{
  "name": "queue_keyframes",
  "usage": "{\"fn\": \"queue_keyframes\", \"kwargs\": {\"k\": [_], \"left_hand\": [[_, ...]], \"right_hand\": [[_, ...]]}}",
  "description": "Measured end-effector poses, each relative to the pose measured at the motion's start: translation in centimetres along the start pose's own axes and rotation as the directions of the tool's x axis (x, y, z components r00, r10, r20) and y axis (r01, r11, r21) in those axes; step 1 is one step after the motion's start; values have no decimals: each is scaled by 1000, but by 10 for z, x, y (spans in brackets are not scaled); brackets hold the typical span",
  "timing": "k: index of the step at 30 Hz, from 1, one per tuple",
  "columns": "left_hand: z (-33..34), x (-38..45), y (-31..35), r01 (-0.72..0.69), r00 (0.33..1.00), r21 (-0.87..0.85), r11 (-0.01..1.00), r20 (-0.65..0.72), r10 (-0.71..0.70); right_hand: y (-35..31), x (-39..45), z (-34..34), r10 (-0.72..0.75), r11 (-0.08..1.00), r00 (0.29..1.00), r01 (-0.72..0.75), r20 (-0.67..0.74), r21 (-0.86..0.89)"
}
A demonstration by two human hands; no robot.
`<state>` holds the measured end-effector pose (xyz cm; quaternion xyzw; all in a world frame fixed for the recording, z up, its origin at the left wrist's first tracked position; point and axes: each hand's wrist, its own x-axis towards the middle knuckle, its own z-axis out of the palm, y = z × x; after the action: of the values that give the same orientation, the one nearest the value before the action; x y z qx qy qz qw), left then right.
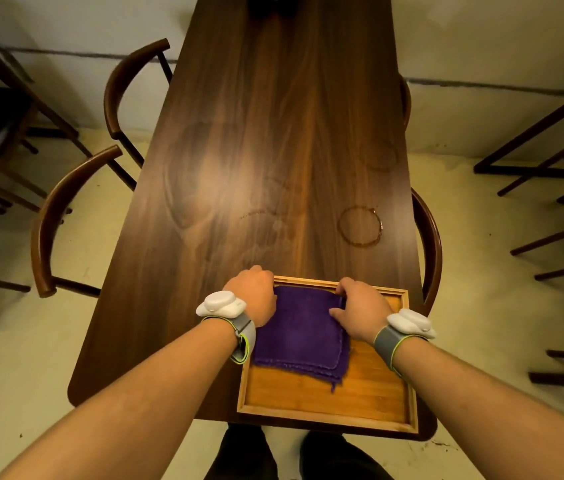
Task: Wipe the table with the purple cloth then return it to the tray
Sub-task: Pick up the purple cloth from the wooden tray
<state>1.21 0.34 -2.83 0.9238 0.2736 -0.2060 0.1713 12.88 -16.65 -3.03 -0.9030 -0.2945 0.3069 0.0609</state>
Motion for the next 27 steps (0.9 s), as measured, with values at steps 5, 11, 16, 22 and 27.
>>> {"fn": "queue_keyframes", "kwargs": {"k": [5, 11, 16, 22, 27], "left_hand": [[-7, -6, -4, 6, 1000, -169, 986, -16, -9], [-7, -21, -18, 54, 998, -501, 864, 2, -61], [-14, -21, -31, -3, 991, -571, 821, 108, 78], [-48, -2, -38, -32, 997, -598, 801, 40, 69], [-106, 27, -41, -109, 993, -601, 792, -98, 62]], "right_hand": [[5, -3, 1, -42, 995, 998, 46, -48, 91], [11, -14, 2, -109, 946, 992, 122, -58, 300], [10, -10, -14, -147, 859, 986, 88, 79, 504], [-13, 8, -55, -209, 860, 977, 206, -47, 468], [-44, 38, -105, -243, 855, 956, 292, -166, 429]]}}
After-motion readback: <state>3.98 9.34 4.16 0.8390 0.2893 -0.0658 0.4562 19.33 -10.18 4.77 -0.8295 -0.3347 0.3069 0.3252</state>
